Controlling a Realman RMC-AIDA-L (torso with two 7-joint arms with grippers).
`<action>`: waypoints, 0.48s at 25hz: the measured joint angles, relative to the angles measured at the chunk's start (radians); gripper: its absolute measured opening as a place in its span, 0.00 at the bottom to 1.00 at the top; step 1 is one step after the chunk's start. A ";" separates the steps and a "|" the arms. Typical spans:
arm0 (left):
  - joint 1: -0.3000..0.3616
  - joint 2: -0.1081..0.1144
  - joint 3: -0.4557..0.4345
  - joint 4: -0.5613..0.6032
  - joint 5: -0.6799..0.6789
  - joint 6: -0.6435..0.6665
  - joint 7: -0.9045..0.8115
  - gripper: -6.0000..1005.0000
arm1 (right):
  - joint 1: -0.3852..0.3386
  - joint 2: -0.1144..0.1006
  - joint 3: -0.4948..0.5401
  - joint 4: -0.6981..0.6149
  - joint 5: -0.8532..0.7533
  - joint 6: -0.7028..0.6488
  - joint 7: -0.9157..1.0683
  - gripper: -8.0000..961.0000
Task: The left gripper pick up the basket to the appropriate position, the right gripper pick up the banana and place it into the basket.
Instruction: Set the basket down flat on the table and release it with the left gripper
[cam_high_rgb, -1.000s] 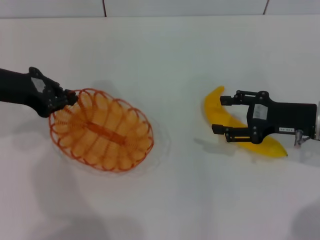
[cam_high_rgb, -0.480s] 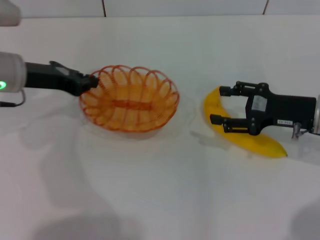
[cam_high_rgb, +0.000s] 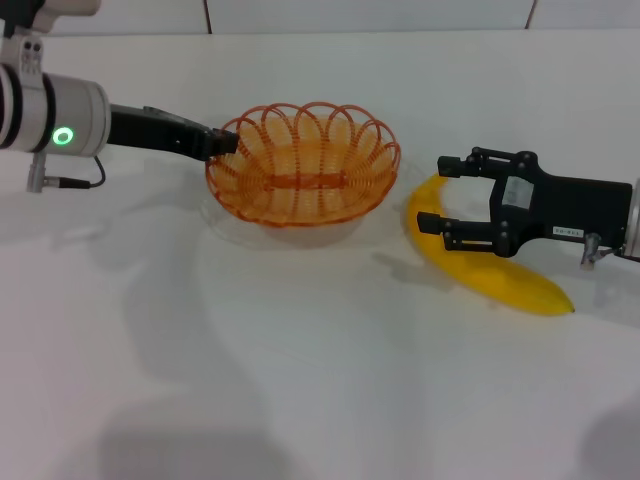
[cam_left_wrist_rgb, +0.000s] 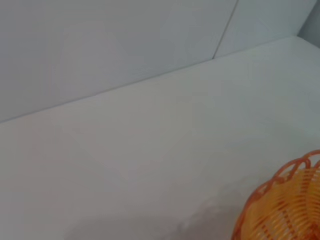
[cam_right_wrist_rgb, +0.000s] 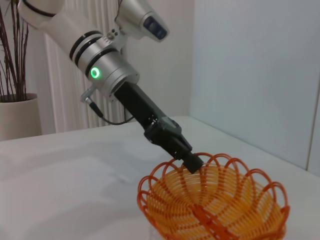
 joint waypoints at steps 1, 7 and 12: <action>-0.008 0.002 0.001 -0.003 0.009 0.003 -0.015 0.06 | 0.001 0.000 0.000 0.000 0.000 0.000 0.000 0.74; -0.042 0.003 0.002 -0.035 0.080 0.002 -0.058 0.06 | 0.010 0.000 -0.004 0.000 0.000 0.000 0.001 0.74; -0.047 0.001 0.003 -0.047 0.112 -0.003 -0.062 0.06 | 0.016 0.001 -0.005 0.002 0.000 0.000 0.002 0.74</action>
